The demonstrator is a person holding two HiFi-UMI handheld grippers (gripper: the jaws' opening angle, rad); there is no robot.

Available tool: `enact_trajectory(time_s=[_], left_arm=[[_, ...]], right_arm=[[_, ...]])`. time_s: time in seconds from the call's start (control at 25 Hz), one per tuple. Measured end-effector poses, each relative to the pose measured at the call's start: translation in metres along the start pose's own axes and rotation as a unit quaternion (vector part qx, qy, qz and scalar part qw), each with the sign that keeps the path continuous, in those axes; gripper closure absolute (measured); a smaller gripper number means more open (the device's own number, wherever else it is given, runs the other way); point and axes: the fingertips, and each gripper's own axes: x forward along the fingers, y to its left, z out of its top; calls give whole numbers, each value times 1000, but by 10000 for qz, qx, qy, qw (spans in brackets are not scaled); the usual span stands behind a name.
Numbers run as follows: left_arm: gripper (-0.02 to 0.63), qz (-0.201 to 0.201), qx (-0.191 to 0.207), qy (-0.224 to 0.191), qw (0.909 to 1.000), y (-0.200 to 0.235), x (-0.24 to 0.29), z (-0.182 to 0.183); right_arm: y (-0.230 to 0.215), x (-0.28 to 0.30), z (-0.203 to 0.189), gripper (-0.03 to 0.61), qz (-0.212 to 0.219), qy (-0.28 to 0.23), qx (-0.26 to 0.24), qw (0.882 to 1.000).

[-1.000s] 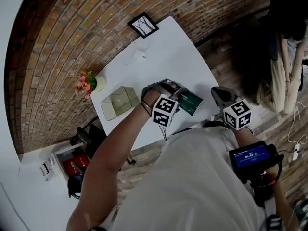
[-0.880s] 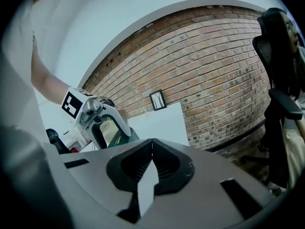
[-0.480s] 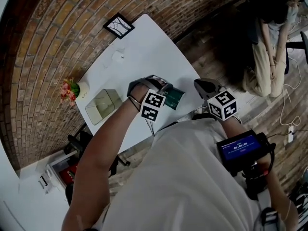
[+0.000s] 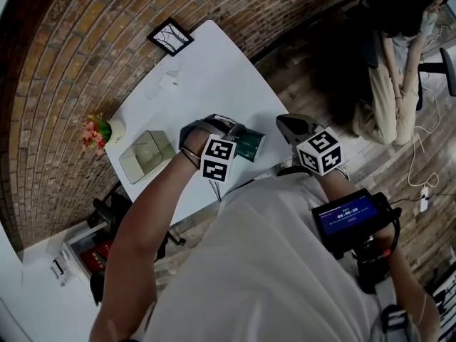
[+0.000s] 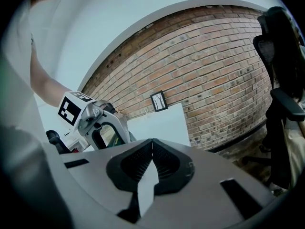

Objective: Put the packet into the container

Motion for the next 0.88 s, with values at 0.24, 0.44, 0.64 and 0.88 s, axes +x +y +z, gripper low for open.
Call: enact_trajectory(time_s=[0.24, 0.44, 0.64, 0.88], left_arm=[[279, 21, -589, -253, 9979, -3, -8, -1], [288, 80, -994, -272, 9946, -9, -15, -6], [291, 238, -1518, -374, 9874, -11, -22, -11], [291, 475, -2089, -461, 9757, -24, -36, -19]], right_arm=[[4, 10, 4, 568, 182, 61, -91, 9998], [7, 14, 9, 568, 303, 119, -166, 9993], [9, 22, 11, 568, 457, 175, -221, 9986], [21, 33, 13, 568, 637, 244, -307, 9972]])
